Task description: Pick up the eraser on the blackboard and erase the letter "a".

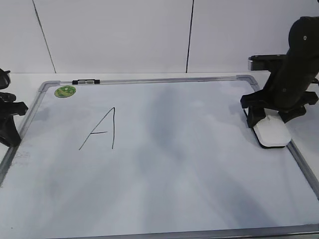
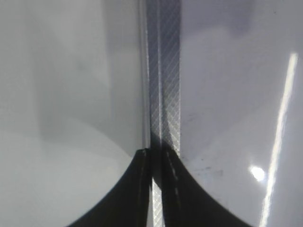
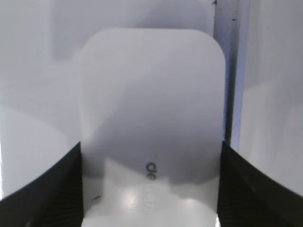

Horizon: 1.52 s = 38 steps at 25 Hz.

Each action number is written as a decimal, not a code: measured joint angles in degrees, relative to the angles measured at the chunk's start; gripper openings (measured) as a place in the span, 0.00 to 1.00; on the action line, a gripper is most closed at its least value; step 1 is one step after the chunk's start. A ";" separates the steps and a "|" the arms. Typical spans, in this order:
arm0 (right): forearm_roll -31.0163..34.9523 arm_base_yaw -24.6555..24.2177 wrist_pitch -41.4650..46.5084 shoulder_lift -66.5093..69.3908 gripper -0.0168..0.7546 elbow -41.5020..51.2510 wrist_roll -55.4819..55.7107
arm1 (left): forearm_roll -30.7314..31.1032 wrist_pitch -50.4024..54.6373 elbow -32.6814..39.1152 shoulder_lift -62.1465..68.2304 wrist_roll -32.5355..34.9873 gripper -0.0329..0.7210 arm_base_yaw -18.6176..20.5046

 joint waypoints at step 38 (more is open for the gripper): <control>-2.73 0.00 21.51 -1.63 0.79 -15.25 -1.30 | 0.96 13.24 -17.45 0.27 -0.21 0.55 0.00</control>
